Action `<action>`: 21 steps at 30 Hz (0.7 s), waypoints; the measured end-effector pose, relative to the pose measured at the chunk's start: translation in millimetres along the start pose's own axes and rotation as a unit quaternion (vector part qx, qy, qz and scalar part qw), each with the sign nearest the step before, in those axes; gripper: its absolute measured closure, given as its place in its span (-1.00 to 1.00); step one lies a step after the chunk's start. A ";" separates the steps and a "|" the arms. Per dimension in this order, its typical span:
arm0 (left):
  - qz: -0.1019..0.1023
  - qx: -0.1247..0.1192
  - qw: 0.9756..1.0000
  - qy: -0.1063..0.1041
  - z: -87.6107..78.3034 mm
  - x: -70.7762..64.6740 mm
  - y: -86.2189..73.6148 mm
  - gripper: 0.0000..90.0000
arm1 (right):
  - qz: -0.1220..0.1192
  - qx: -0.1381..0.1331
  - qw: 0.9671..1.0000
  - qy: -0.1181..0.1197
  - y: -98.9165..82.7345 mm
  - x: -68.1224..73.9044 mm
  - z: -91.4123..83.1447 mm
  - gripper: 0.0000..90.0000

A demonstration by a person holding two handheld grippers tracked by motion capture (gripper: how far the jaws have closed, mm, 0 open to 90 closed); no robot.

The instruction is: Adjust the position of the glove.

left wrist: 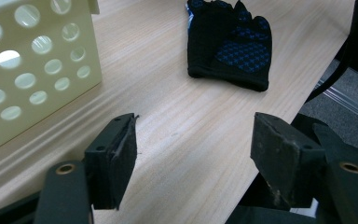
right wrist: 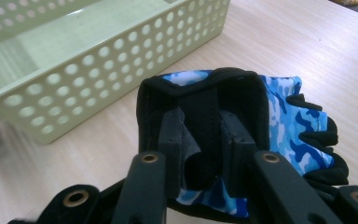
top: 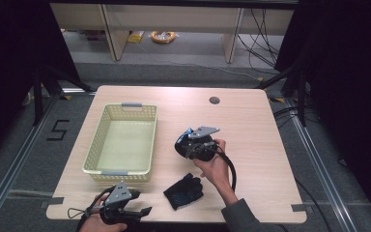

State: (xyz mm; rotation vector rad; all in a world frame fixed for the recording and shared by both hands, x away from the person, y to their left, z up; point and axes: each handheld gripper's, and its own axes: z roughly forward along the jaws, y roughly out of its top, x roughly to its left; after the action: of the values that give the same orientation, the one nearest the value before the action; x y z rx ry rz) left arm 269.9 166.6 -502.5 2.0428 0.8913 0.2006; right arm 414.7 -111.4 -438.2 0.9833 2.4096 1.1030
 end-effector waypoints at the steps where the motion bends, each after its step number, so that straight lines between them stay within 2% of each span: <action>1: 0.009 -0.002 1.000 0.001 -0.2 0.7 0.5 -0.34 | 0.010 0.002 1.000 0.002 -3.2 3.5 -5.5 0.64; 2: 0.009 -0.003 1.000 0.001 -0.3 0.7 0.6 -0.35 | -0.004 -0.007 1.000 0.003 -5.6 3.6 -8.5 0.64; 3: 0.016 0.005 1.000 0.001 -1.5 2.0 1.1 -0.36 | 0.001 -0.006 1.000 0.007 -7.9 6.9 -12.2 0.64; 4: 0.013 0.008 1.000 -0.001 -2.0 2.3 1.6 -0.38 | -0.001 -0.008 1.000 0.007 -10.0 8.8 -14.6 0.64; 6: 0.020 0.014 1.000 0.006 -2.5 3.5 1.7 -0.40 | 0.008 -0.008 1.000 0.009 -15.0 15.8 -22.5 0.64; 7: 0.001 0.008 1.000 0.005 -1.3 1.6 1.1 -0.42 | -0.004 -0.015 1.000 0.009 -17.7 18.1 -25.4 0.64; 8: 0.001 0.008 1.000 0.005 -1.3 1.6 1.1 -0.43 | -0.004 -0.015 1.000 0.009 -17.7 18.1 -25.4 0.64; 10: 0.012 0.010 1.000 0.010 -1.0 3.3 1.3 -0.44 | 0.004 -0.015 1.000 0.009 -23.2 24.6 -32.9 0.64; 11: 0.008 0.008 1.000 0.005 -0.7 3.3 1.2 -0.46 | 0.005 -0.017 1.000 0.011 -28.1 29.7 -37.8 0.63; 13: 0.005 0.002 1.000 0.010 -0.2 3.2 0.9 -0.46 | 0.011 -0.016 1.000 0.012 -29.9 32.9 -40.2 0.63; 14: -0.008 -0.005 1.000 0.011 0.5 2.3 0.8 -0.47 | 0.010 -0.016 1.000 0.011 -37.1 42.1 -46.5 0.63; 19: -0.002 -0.006 1.000 0.011 0.1 2.5 1.2 -0.48 | 0.020 -0.017 1.000 0.018 -48.4 58.1 -56.7 0.63; 21: 0.002 0.002 1.000 0.010 -1.4 3.5 2.0 -0.48 | 0.017 -0.017 1.000 0.017 -51.6 63.5 -59.5 0.62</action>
State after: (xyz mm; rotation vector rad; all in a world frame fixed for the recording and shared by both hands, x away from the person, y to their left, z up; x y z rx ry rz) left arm 272.8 169.1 -500.7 2.0495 0.9012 0.2203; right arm 314.2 -123.3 -438.3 1.0047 2.4021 1.1771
